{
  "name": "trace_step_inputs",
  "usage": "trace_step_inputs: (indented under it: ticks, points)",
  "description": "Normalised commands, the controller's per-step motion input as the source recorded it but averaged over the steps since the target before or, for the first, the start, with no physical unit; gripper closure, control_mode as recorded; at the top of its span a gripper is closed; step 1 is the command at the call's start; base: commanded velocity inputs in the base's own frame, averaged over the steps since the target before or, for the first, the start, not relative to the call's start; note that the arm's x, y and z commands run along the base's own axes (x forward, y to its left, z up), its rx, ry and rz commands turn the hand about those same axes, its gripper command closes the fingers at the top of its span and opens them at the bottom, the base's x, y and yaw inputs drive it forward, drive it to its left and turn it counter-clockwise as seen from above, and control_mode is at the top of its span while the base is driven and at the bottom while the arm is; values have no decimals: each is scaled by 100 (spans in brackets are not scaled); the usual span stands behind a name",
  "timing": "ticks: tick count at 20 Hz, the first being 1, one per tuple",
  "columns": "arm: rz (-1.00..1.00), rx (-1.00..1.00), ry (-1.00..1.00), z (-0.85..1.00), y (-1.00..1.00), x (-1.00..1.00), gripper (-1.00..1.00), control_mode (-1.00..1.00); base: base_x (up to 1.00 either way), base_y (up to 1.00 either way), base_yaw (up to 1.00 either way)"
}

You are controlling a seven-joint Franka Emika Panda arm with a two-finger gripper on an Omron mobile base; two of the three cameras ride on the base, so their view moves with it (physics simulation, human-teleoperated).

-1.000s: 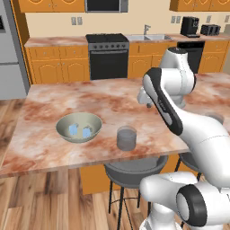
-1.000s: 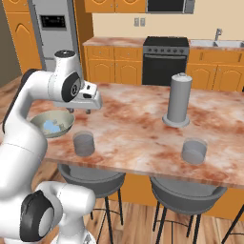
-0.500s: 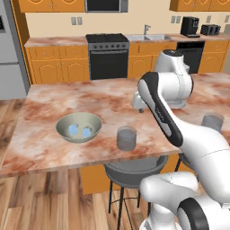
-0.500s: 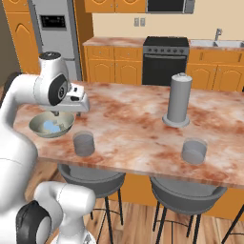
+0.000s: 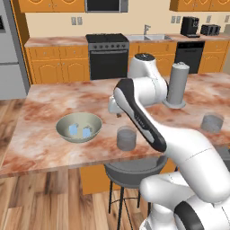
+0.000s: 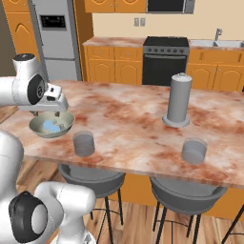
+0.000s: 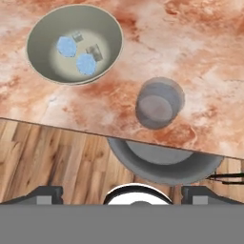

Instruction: There are four ice cubes in the ice bowl. Place two ice cubes in each glass of water.

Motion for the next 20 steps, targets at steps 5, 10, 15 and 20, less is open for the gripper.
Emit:
trace_step_inputs:
  ticks: [5,10,15,20]
  points:
    - [6,0,8,-2,64,24,-100,-100,0,0,0]
    - [0,-1,14,-13,68,35,-100,-100,0,0,0]
    - [0,-7,13,-52,52,38,-100,-100,0,0,0]
    - [0,-9,2,-59,34,35,-100,-100,0,0,0]
